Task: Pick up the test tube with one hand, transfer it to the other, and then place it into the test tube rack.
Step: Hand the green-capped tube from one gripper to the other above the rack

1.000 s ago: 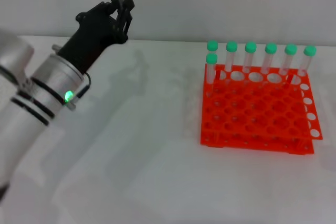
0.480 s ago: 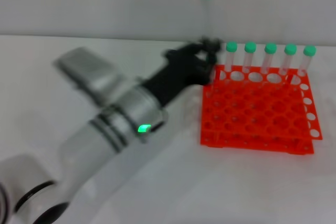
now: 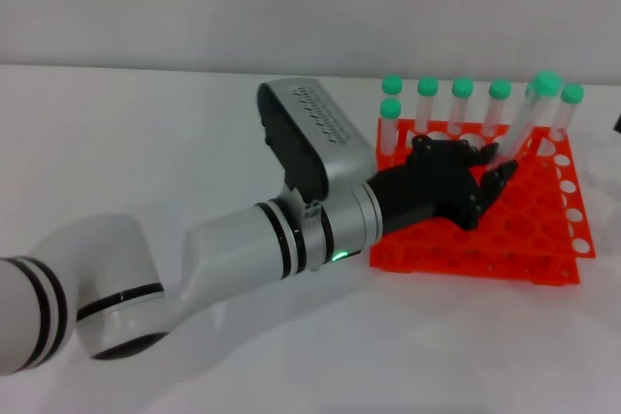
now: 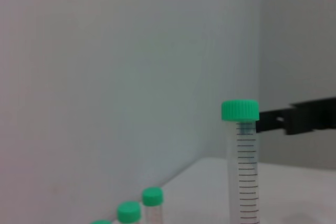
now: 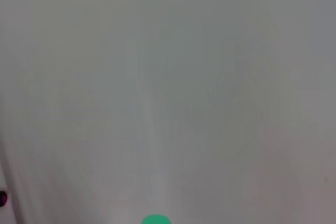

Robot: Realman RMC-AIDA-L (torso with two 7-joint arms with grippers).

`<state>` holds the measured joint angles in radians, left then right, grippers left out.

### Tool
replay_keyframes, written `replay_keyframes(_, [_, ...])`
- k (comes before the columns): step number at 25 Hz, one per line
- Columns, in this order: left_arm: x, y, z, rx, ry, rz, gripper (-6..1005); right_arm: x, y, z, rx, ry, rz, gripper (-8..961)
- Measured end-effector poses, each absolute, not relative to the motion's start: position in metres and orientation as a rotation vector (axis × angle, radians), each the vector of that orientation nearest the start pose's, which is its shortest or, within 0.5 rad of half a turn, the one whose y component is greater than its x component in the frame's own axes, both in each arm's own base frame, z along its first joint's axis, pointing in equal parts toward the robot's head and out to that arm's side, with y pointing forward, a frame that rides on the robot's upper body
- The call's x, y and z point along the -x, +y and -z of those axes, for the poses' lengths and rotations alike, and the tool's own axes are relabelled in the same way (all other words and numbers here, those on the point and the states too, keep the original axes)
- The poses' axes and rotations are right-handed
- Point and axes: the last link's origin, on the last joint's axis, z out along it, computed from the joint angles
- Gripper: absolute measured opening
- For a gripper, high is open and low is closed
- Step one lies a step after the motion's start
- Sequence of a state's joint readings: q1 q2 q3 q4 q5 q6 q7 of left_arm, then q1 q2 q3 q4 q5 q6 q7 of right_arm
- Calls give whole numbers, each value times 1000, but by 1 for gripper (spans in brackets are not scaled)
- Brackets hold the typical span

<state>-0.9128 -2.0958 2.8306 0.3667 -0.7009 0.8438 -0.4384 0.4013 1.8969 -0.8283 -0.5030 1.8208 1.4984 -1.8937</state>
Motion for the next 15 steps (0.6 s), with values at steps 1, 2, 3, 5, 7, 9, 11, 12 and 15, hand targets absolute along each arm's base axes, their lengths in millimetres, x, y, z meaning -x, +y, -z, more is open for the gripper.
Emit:
replay_keyframes(1, [125, 364, 152, 2551, -222, 808, 265, -297, 340, -92, 2225, 580, -1053, 756])
replay_keyframes(2, [125, 364, 152, 2554, -199, 799, 266, -296, 341, -92, 2234, 583, -1048, 755])
replay_keyframes(3, [124, 364, 153, 2558, -174, 790, 268, -294, 344, -90, 2241, 585, -1042, 753])
replay_keyframes(5, [123, 363, 154, 2559, -125, 779, 270, -293, 345, -88, 2246, 585, -1038, 751])
replay_keyframes(7, [122, 362, 154, 2559, -108, 777, 273, -288, 349, -83, 2274, 581, -1031, 748])
replay_keyframes(9, [120, 363, 155, 2559, -102, 774, 276, -282, 351, -80, 2306, 571, -1036, 745])
replay_keyframes(11, [119, 364, 154, 2556, -104, 774, 279, -275, 352, -75, 2342, 558, -1049, 743])
replay_keyframes(12, [119, 364, 154, 2554, -104, 774, 280, -271, 352, -73, 2356, 554, -1061, 742])
replay_keyframes(15, [118, 365, 154, 2551, -103, 777, 285, -262, 354, -66, 2379, 546, -1097, 738])
